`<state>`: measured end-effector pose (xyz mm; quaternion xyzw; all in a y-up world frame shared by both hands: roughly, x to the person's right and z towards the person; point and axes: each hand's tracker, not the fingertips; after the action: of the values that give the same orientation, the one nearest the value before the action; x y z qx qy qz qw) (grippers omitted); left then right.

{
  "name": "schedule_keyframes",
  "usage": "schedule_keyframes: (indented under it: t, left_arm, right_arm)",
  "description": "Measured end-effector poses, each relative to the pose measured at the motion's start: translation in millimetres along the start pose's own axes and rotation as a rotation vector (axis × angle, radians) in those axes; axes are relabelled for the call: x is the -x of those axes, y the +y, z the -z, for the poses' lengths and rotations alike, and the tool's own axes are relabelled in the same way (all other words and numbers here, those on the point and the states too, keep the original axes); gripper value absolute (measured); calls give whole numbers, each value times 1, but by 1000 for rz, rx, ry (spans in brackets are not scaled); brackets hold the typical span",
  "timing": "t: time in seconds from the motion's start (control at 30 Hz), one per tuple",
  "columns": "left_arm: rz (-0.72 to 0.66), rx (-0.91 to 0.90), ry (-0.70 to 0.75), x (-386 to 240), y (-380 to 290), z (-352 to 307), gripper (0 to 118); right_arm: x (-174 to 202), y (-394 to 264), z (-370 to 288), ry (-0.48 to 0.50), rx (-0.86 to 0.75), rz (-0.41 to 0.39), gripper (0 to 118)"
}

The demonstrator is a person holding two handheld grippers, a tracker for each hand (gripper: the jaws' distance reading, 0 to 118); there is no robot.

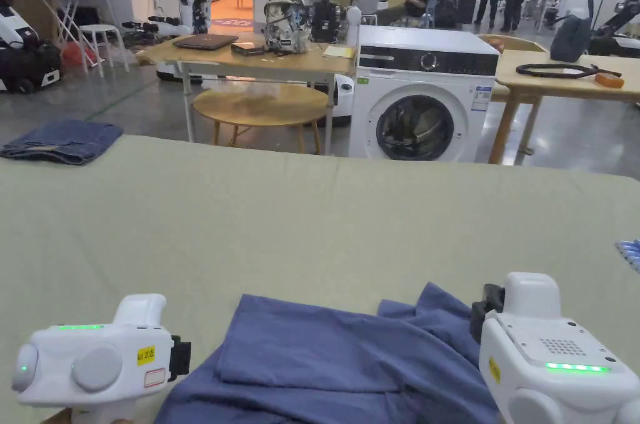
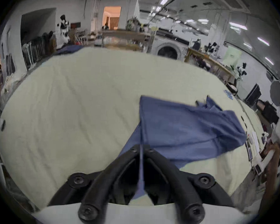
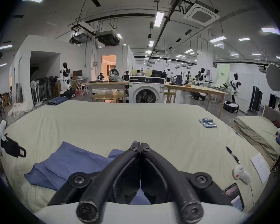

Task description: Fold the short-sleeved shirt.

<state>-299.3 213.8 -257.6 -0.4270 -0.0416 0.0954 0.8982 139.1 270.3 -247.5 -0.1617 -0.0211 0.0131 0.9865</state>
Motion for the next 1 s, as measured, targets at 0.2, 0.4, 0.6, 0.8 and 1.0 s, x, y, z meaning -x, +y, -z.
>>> schedule_keyframes:
  t: [0.2,0.4,0.6,0.8,1.0]
  left_arm:
    - [-50,150,85,17,-26,21,57]
    - [3,275,161,8,-59,54,55]
    - [51,198,189,-11,-59,49,0]
    - [-11,131,107,-1,-52,27,0]
    - [7,97,98,-4,-43,20,0]
  right_arm:
    - [1,-15,14,11,24,-10,0]
    - [-7,-20,9,10,51,11,0]
    - [-41,-16,-2,-8,65,29,0]
    - [-94,-14,1,-8,178,19,0]
    - [-116,-42,19,58,383,31,71]
